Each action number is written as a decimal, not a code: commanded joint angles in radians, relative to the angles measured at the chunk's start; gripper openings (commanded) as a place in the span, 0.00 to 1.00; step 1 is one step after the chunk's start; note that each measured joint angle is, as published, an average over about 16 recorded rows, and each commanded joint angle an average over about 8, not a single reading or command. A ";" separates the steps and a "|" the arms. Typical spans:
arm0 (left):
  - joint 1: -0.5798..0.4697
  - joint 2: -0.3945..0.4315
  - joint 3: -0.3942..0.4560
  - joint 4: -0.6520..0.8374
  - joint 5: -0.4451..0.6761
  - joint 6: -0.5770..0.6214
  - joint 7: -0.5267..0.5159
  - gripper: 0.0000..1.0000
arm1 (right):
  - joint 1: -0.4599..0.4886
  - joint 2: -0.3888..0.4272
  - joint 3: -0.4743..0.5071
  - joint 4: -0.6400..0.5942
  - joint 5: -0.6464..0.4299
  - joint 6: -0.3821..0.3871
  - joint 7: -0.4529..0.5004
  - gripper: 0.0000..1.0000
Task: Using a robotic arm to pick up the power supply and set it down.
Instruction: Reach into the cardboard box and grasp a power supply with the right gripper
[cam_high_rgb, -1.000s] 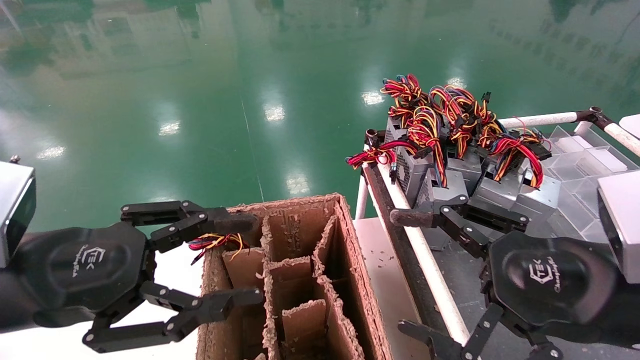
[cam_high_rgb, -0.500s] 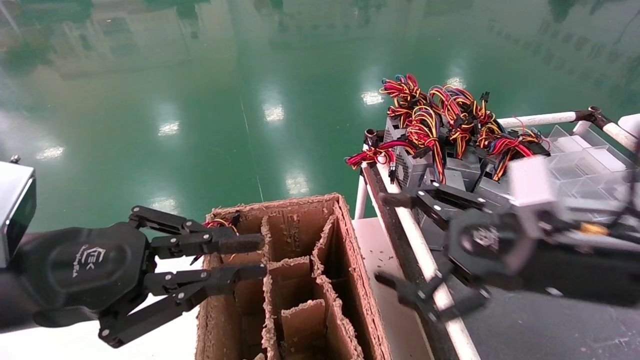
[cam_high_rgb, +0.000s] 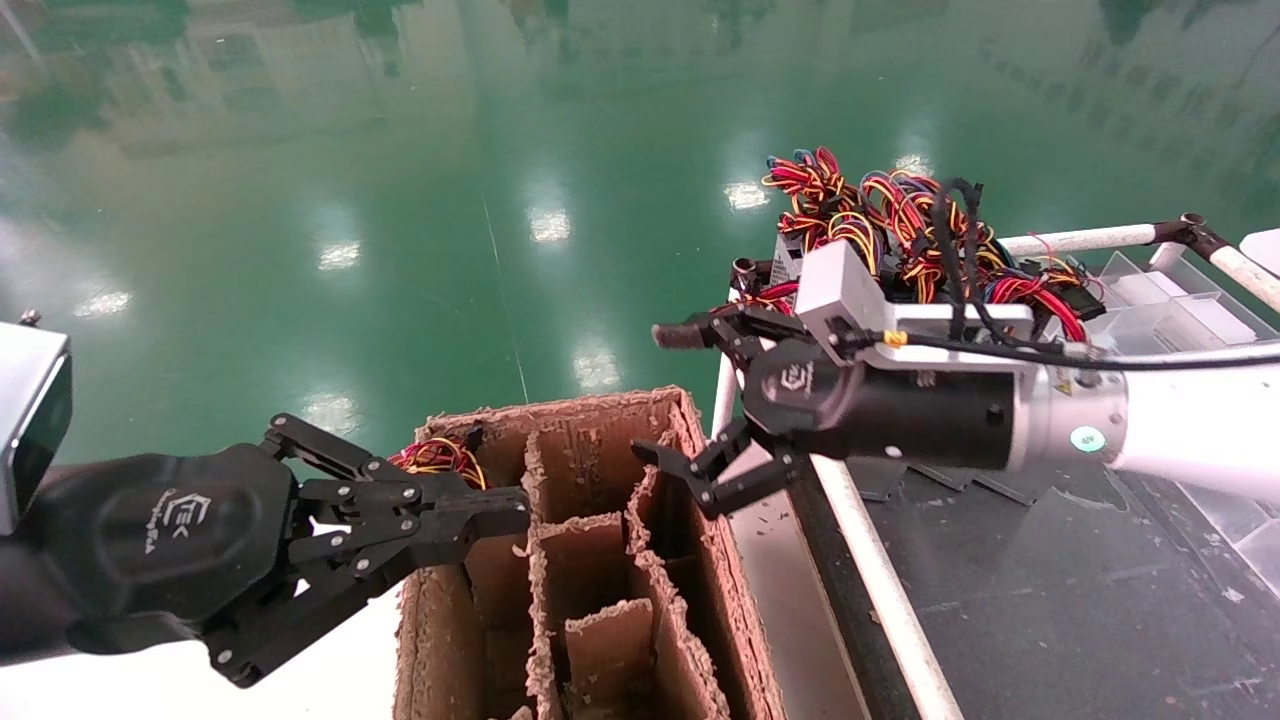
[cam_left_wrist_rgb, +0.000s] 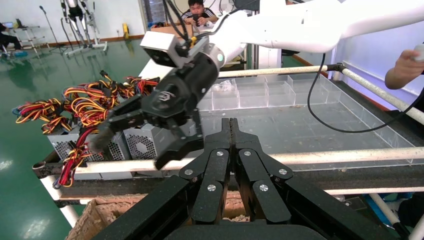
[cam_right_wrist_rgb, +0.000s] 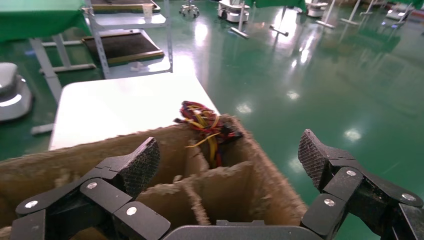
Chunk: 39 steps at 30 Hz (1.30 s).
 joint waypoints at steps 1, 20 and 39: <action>0.000 0.000 0.000 0.000 0.000 0.000 0.000 0.78 | 0.034 -0.027 -0.008 -0.066 -0.016 -0.008 -0.046 1.00; 0.000 0.000 0.000 0.000 0.000 0.000 0.000 1.00 | 0.056 -0.026 -0.010 -0.089 -0.014 -0.029 -0.067 1.00; 0.000 0.000 0.000 0.001 -0.001 0.000 0.000 1.00 | 0.084 -0.264 -0.067 -0.266 -0.068 0.058 -0.129 1.00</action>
